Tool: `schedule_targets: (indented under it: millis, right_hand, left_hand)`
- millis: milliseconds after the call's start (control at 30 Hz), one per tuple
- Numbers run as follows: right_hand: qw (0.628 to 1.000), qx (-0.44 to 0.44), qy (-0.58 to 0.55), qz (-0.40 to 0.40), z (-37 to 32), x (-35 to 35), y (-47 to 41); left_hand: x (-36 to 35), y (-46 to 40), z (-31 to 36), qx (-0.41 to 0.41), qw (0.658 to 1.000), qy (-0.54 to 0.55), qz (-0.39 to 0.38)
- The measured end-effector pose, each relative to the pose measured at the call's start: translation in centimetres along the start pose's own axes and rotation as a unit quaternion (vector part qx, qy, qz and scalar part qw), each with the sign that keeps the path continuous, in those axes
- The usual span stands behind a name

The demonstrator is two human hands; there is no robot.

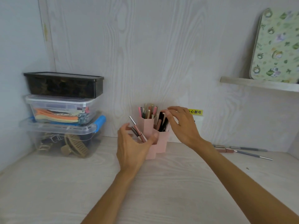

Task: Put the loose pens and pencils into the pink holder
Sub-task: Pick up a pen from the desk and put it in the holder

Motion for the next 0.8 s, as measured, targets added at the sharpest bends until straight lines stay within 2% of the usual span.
schedule_targets:
  millis: [100, 167, 267, 333, 433, 567, 667, 800]
  right_hand:
    - [1.0, -0.017, -0.019, 0.015, 2.3, 1.5, 4.6]
    - [0.997, -0.067, 0.025, -0.006, 5.5, 2.8, 8.2]
    - [0.965, -0.196, 0.134, -0.115, 10.8, 4.5, 12.5]
    - [0.941, -0.264, 0.153, -0.146, 13.4, 5.6, 13.9]
    - [0.945, -0.274, 0.102, -0.145, 15.3, 6.1, 14.0]
    - [0.936, -0.275, 0.121, -0.185, 15.8, 5.9, 14.4]
    - [0.931, -0.256, 0.145, -0.217, 15.8, 5.5, 14.7]
    - [0.946, -0.236, 0.124, -0.186, 15.0, 5.3, 14.1]
  left_hand:
    - [0.8, 0.8, 1.2, -0.112, 0.989, 0.008, 0.095]
    - [0.6, 1.9, 2.4, -0.224, 0.969, 0.014, 0.107]
    - [-0.6, 3.7, 3.6, -0.355, 0.934, -0.017, 0.034]
    - [-2.5, 4.9, 4.4, -0.4, 0.914, -0.051, -0.052]
    - [-6.8, 6.2, 5.1, -0.37, 0.899, -0.143, -0.187]
    - [-13.0, 6.9, 4.7, -0.277, 0.863, -0.273, -0.322]
    - [-16.2, 6.8, 4.2, -0.241, 0.846, -0.348, -0.323]
    - [-18.3, 6.0, 4.0, -0.244, 0.827, -0.412, -0.293]
Point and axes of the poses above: each hand's wrist, its own y-axis away from the middle knuckle, its own x-axis out of the back of the hand, z = x × y, the point moved 2 cm from there along -y, towards the middle knuckle, and after that the axes turned 12 degrees about x, right-handed, at the moved point
